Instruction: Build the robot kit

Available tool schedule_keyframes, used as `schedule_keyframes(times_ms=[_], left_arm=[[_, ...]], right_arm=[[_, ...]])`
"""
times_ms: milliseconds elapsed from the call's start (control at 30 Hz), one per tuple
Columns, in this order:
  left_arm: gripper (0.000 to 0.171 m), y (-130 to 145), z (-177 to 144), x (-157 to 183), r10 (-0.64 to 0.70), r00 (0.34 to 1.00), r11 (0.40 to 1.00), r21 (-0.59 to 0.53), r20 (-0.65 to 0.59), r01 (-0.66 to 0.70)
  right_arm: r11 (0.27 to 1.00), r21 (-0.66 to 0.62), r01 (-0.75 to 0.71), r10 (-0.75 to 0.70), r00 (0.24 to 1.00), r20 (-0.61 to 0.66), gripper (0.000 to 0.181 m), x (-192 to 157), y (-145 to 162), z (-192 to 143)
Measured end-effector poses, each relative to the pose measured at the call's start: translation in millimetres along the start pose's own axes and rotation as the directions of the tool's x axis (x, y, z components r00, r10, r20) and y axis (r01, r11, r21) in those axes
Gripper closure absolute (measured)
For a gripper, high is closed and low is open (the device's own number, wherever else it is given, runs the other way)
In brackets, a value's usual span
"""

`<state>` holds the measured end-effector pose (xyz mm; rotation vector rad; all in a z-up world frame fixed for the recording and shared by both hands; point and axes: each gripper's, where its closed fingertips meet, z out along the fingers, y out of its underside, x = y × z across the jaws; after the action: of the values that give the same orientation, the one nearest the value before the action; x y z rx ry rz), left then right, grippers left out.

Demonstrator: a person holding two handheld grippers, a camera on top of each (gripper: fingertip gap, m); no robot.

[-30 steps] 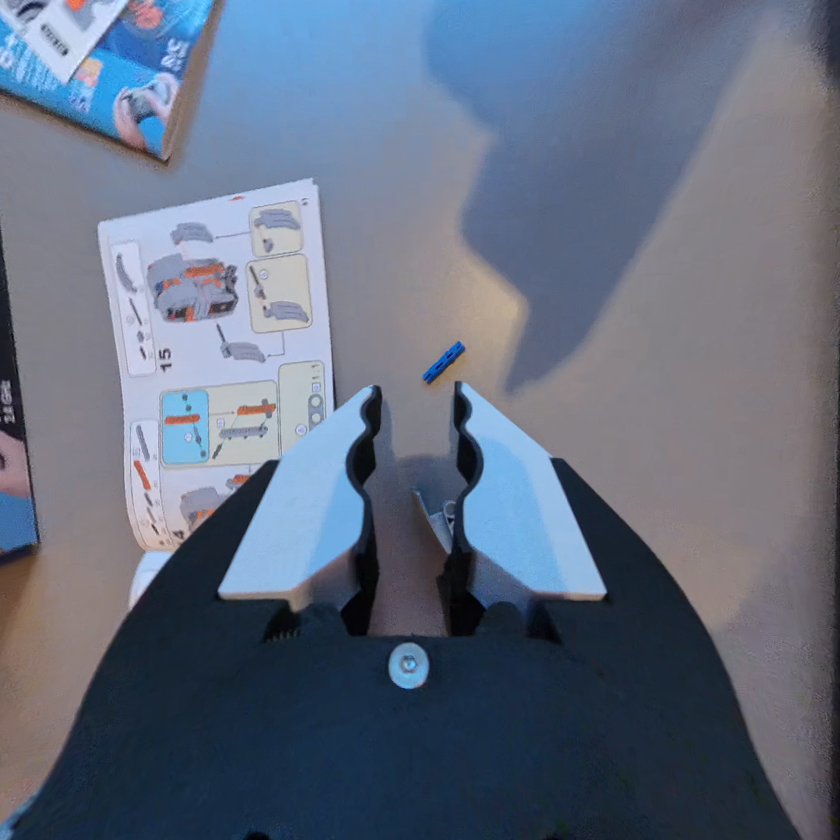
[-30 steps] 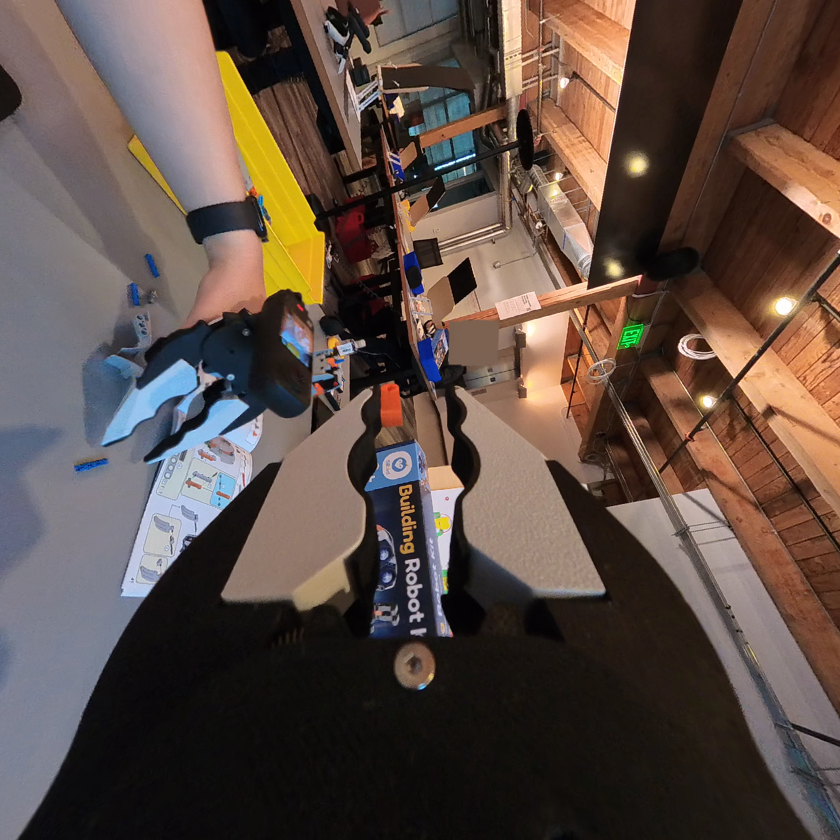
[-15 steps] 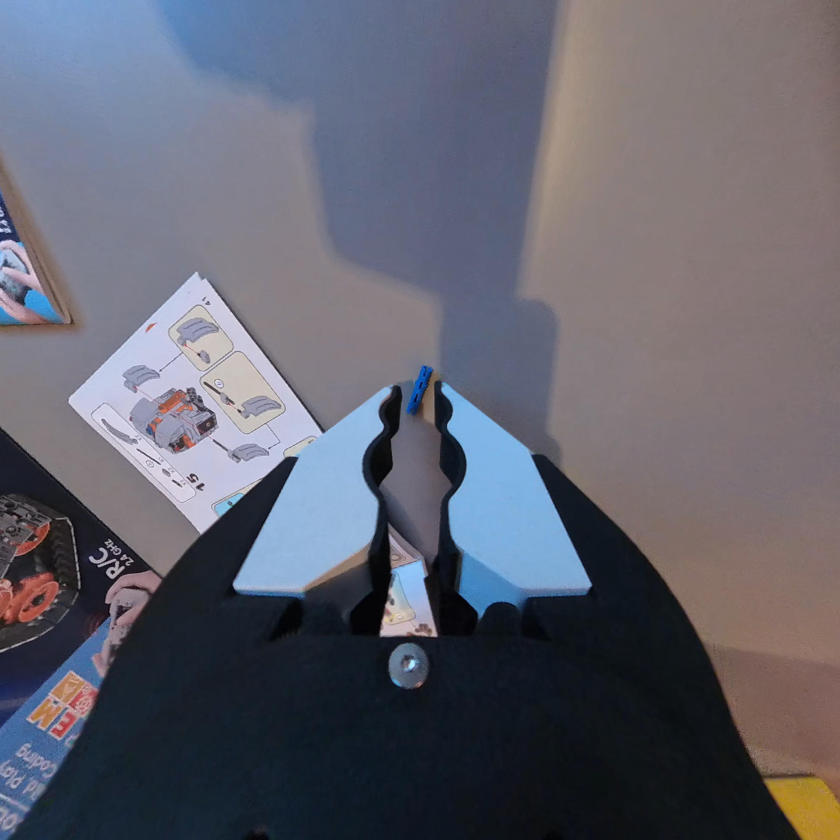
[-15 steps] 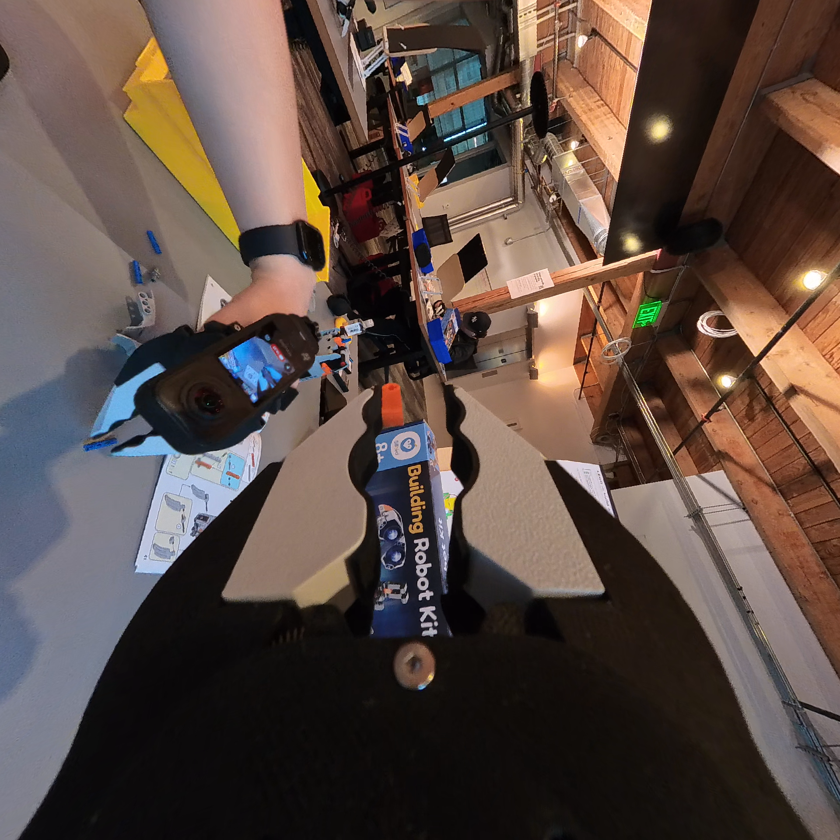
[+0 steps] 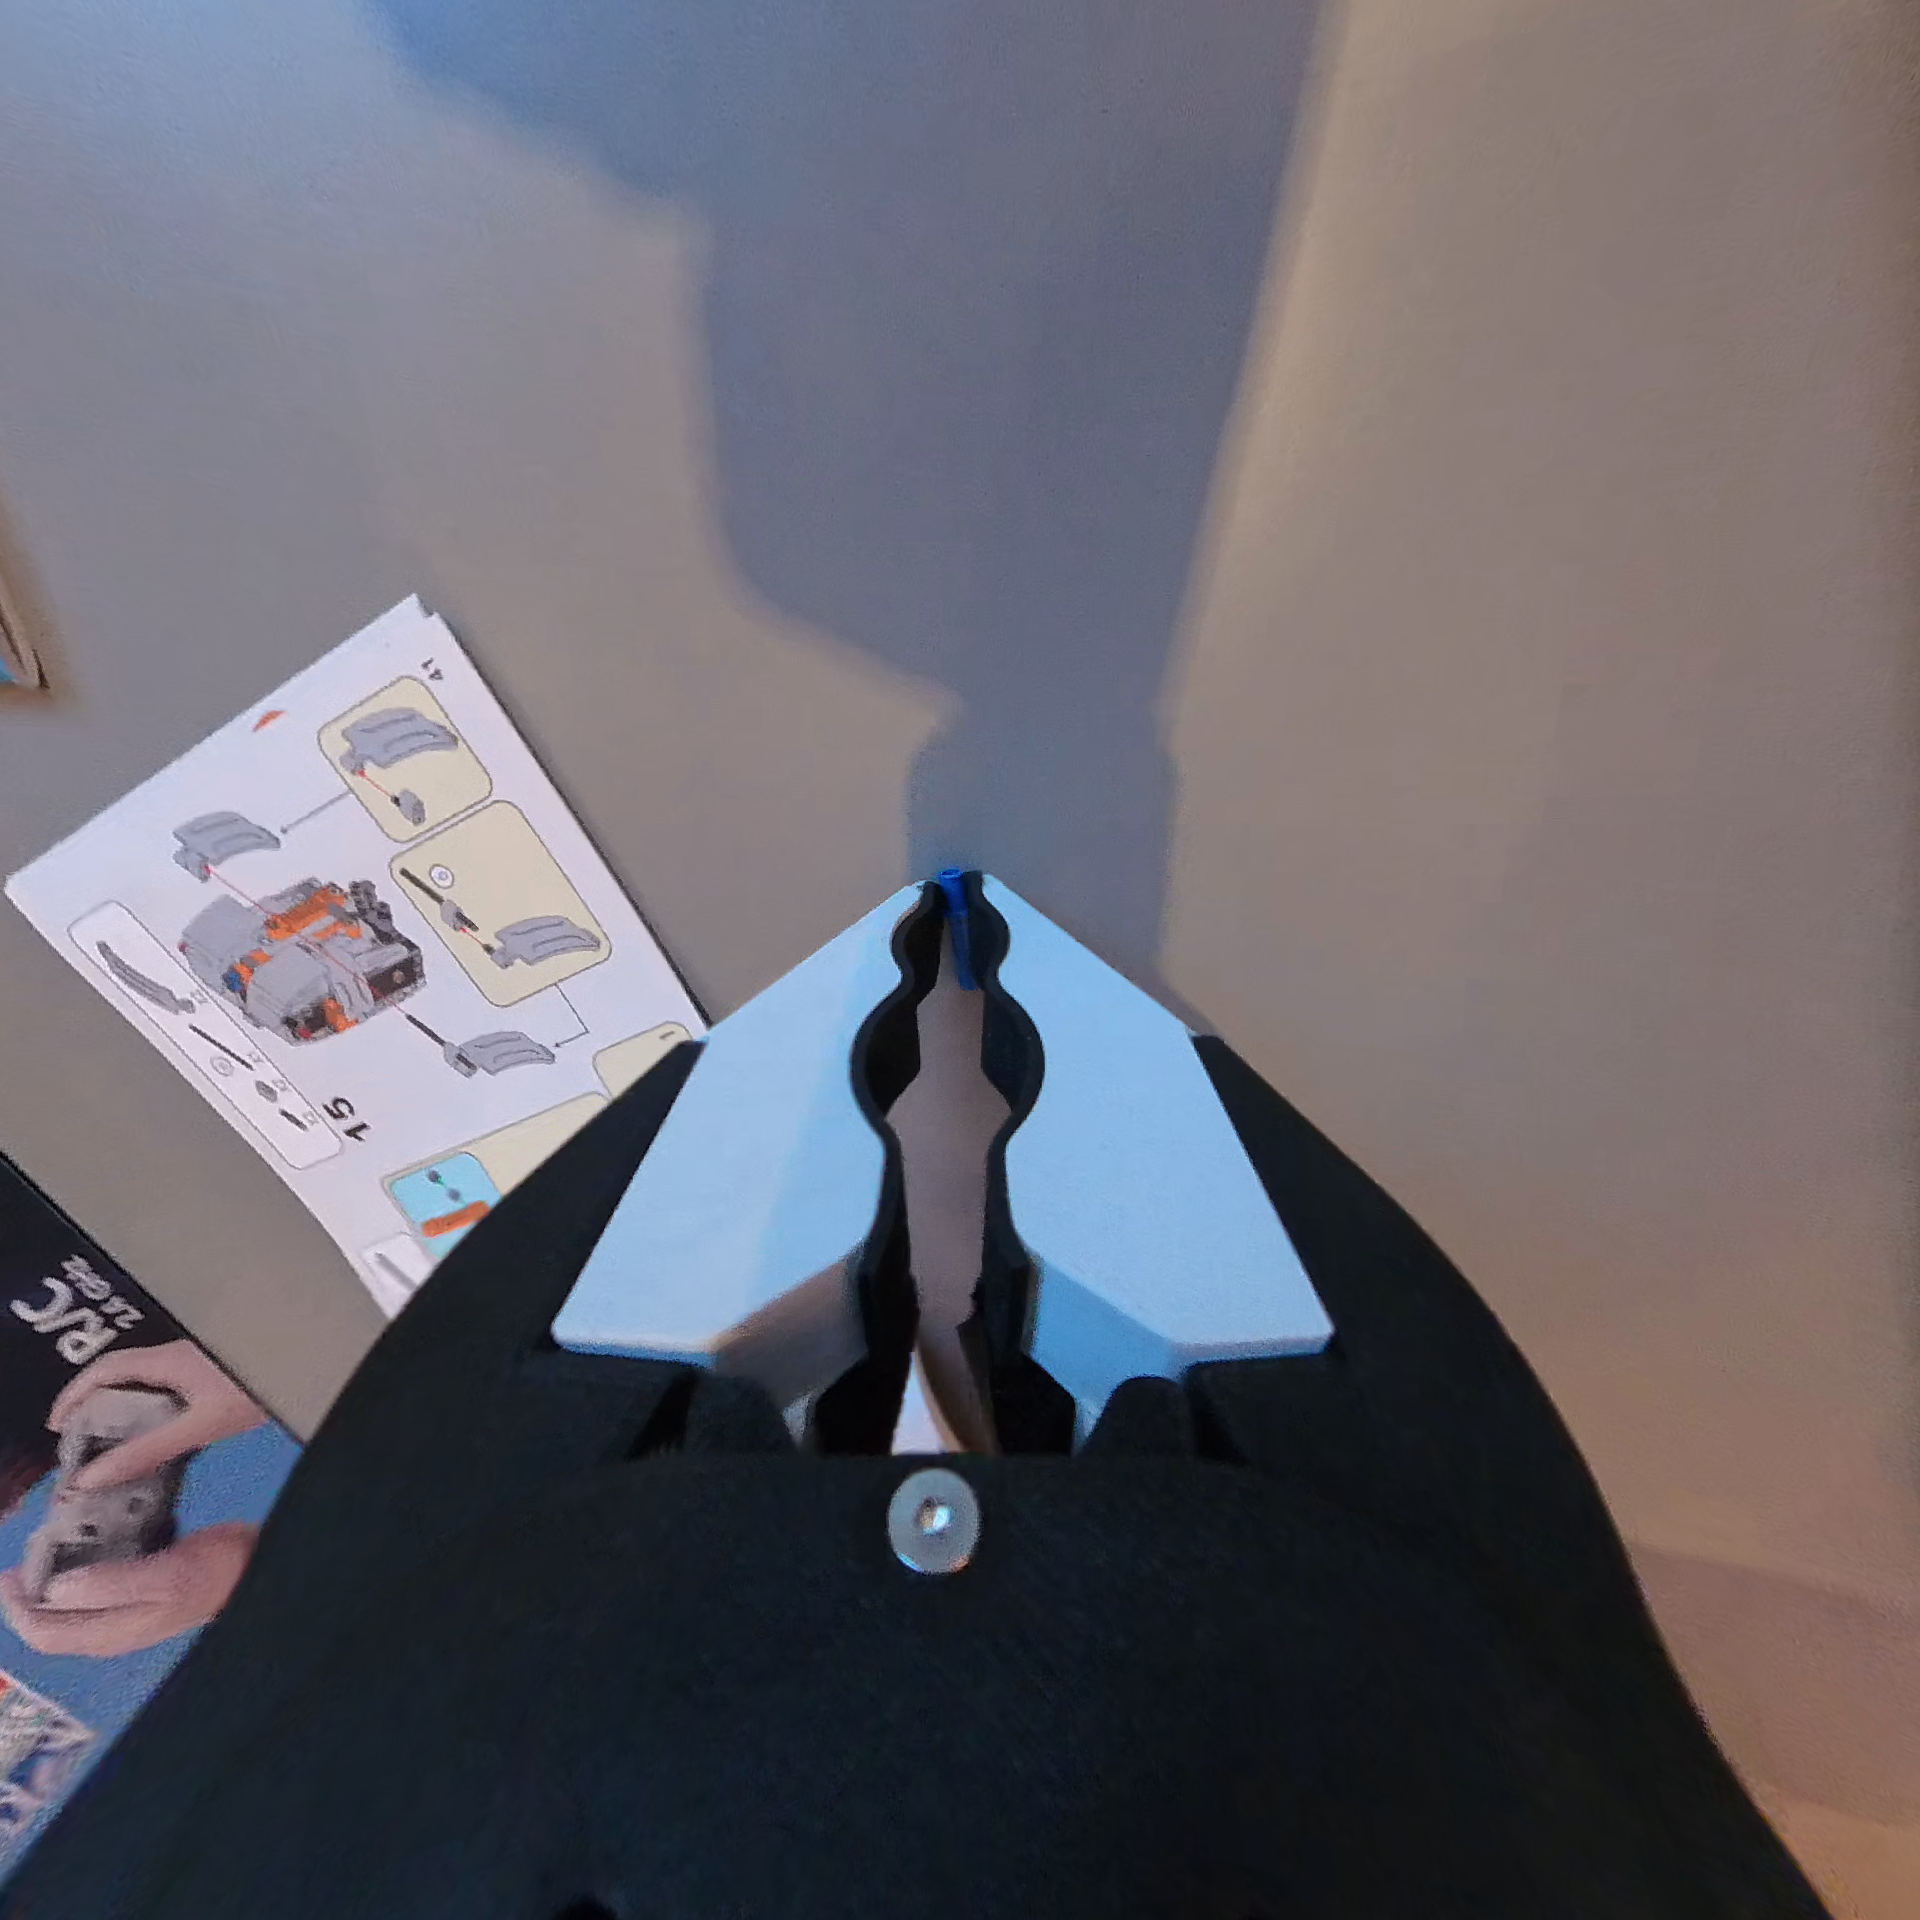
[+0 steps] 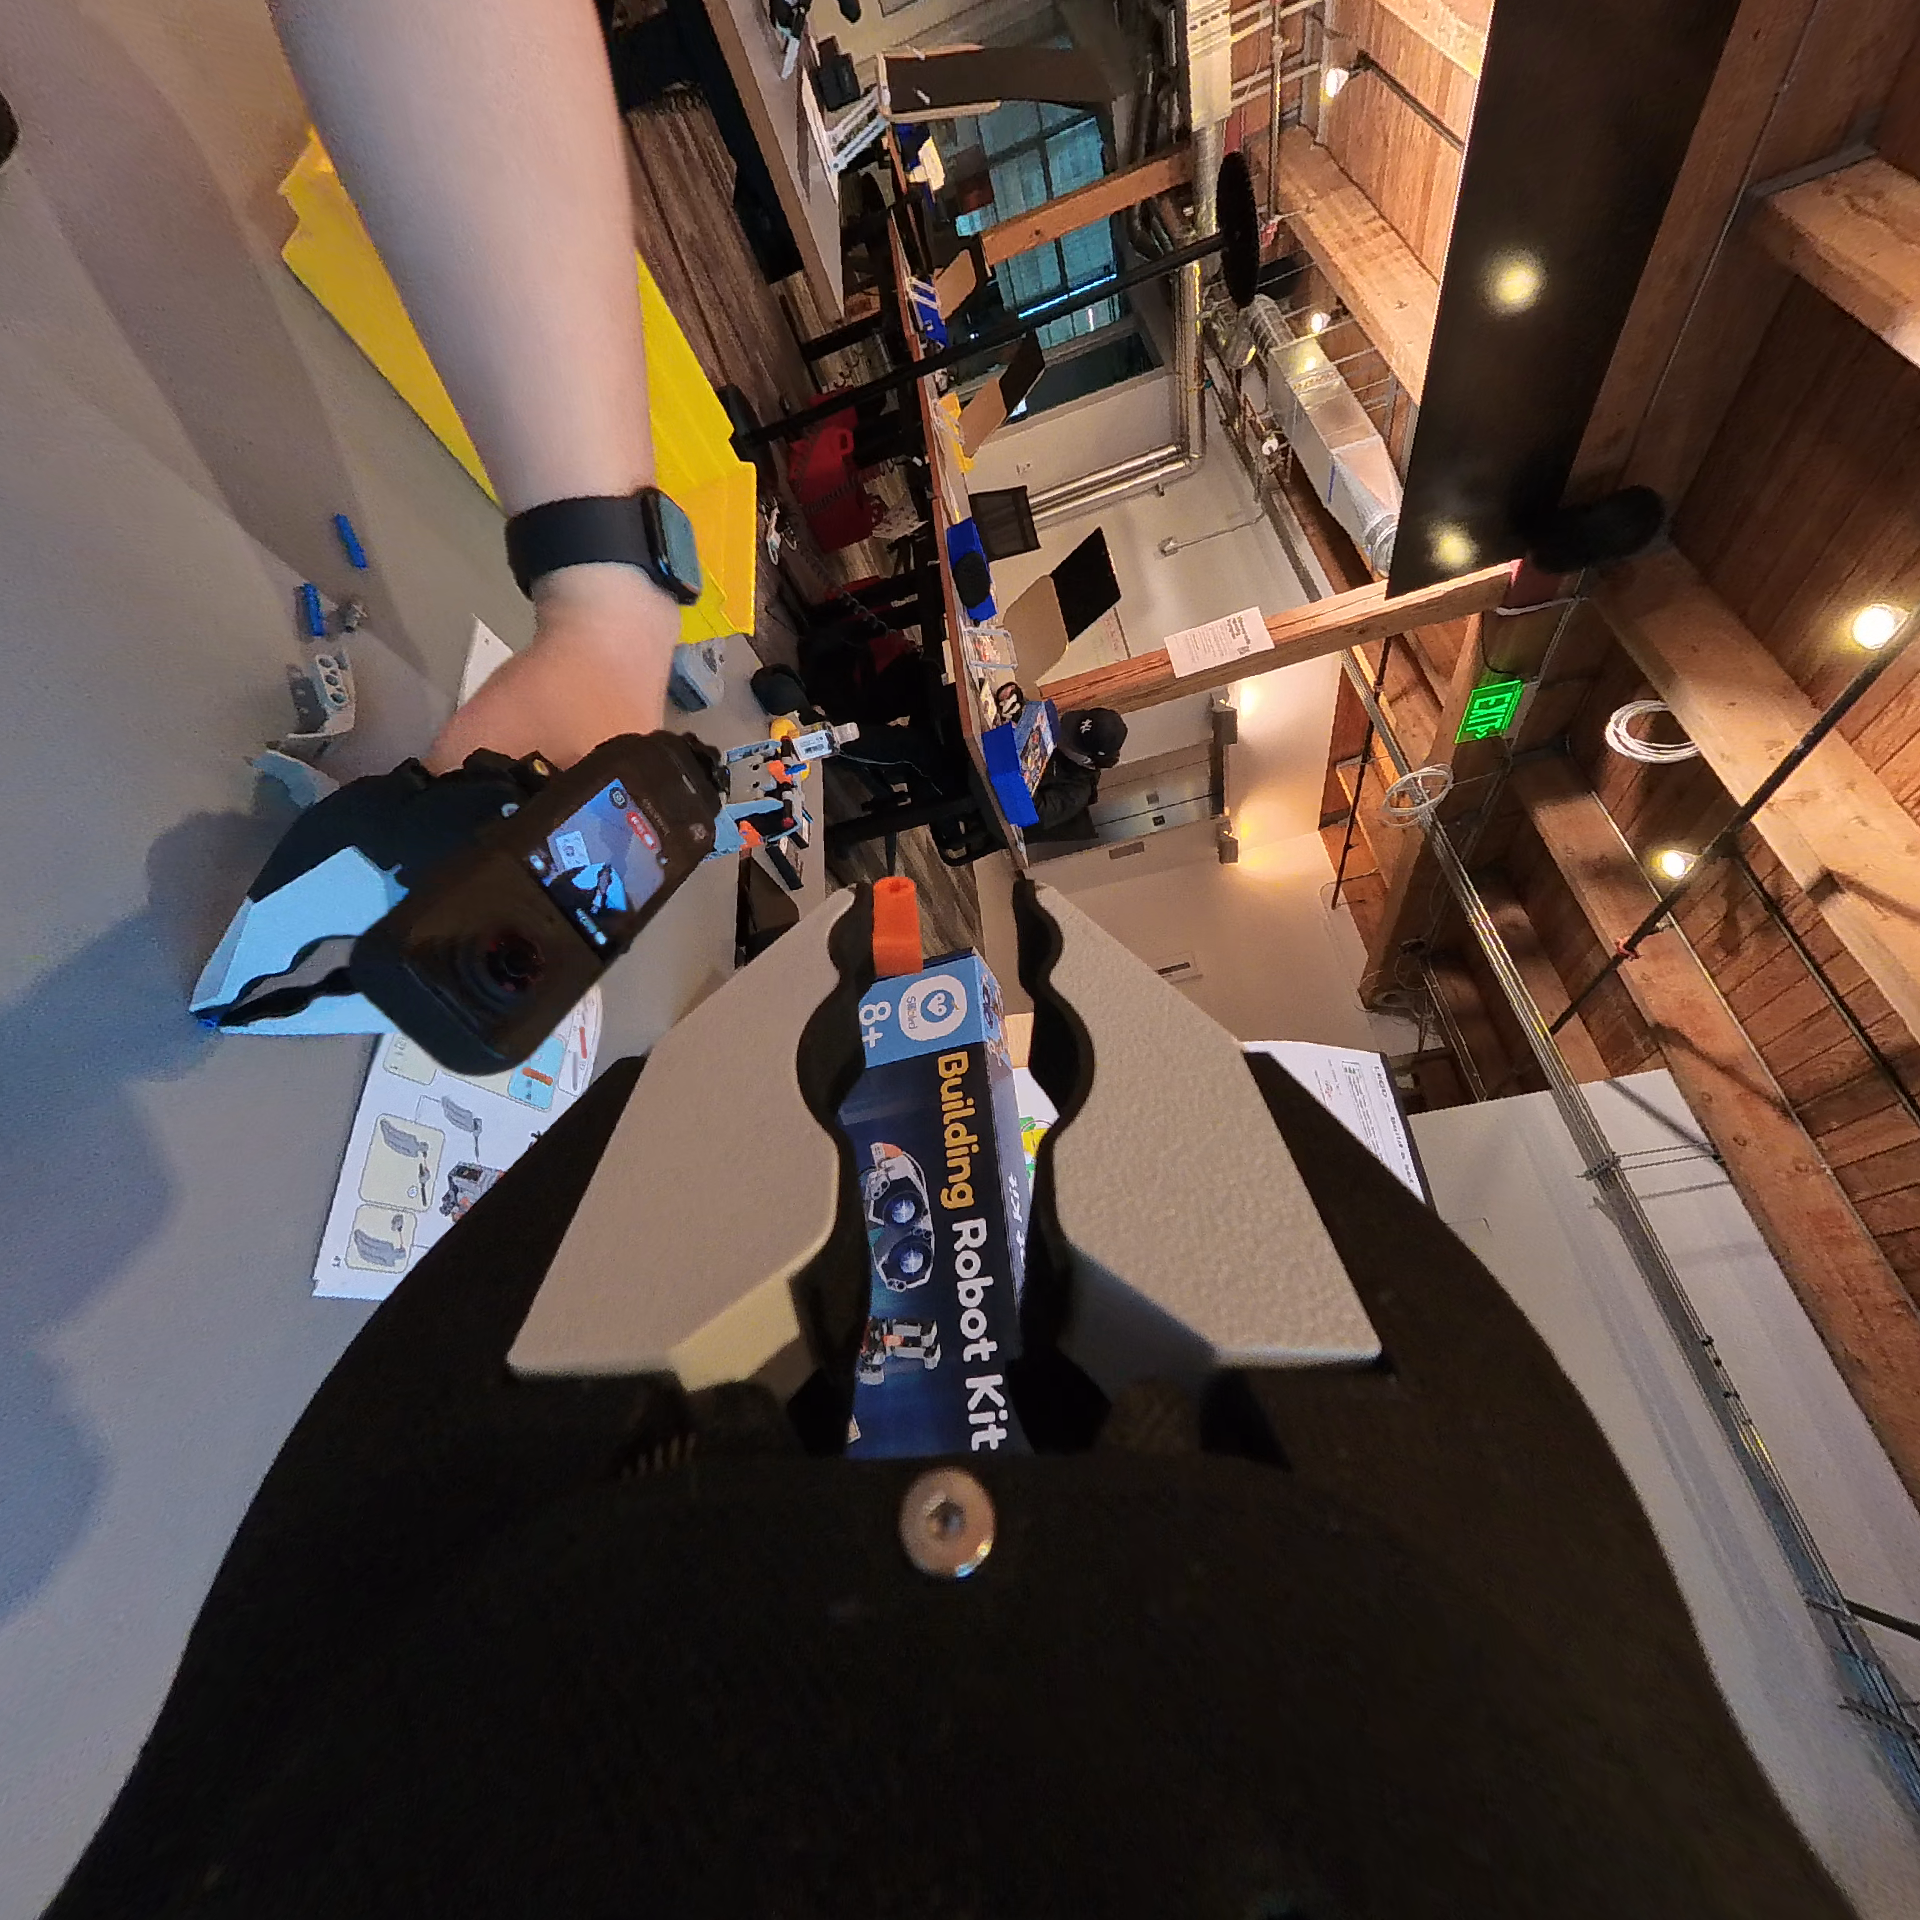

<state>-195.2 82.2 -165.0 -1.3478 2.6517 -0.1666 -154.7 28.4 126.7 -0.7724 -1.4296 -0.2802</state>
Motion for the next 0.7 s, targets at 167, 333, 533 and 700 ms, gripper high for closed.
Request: schedule_keyframes(times_ms=[167,333,533,700], left_arm=[[0.169,-40,-37,-2,-0.293,0.955,0.898,0.326,-0.056,0.294],[0.169,-73,-159,-23,-0.526,0.833,0.422,0.798,-0.172,0.430],[0.170,-89,-295,-1,-0.462,0.800,-0.125,0.921,-0.383,0.368],[0.170,-114,-316,16,-0.461,0.796,-0.190,0.920,-0.392,0.343]], right_arm=[[1.000,0.009,-0.014,0.014,1.000,0.006,0.155,0,0,-1],[0.995,0.071,-0.074,0.073,0.997,0.026,0.153,-1,-7,-2],[0.965,0.178,-0.190,0.180,0.981,0.070,0.145,-2,-21,-1],[0.945,0.237,-0.226,0.207,0.973,0.105,0.140,-7,-35,3]])
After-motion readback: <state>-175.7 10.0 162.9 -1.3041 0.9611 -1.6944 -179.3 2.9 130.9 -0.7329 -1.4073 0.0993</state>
